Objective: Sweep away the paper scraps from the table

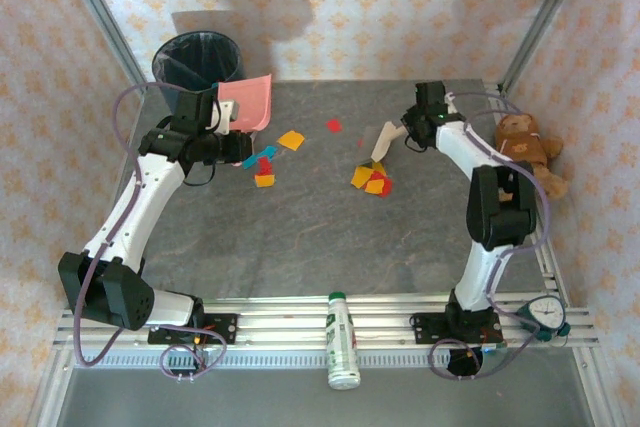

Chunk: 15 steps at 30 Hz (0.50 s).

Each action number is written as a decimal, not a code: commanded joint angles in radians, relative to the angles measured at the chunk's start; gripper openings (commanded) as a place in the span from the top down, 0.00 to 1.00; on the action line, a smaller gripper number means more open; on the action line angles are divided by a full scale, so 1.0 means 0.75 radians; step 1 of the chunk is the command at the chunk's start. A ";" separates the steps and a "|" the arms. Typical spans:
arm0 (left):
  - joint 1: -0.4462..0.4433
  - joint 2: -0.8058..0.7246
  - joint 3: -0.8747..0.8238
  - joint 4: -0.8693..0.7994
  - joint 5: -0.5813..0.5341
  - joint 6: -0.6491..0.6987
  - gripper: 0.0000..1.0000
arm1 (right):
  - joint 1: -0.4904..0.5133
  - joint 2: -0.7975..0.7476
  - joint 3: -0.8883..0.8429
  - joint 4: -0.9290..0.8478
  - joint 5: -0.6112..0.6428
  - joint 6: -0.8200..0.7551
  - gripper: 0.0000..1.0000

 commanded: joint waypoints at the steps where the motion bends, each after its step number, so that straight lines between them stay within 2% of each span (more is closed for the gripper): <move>1: -0.018 -0.015 0.006 -0.010 -0.014 0.025 1.00 | -0.004 -0.121 -0.084 0.009 0.047 0.046 1.00; 9: -0.028 -0.012 0.016 -0.035 -0.012 0.033 1.00 | 0.013 -0.293 -0.266 0.080 0.030 0.090 1.00; 15: -0.089 0.012 0.059 -0.127 -0.061 0.052 1.00 | 0.017 -0.411 -0.326 0.218 -0.087 -0.032 1.00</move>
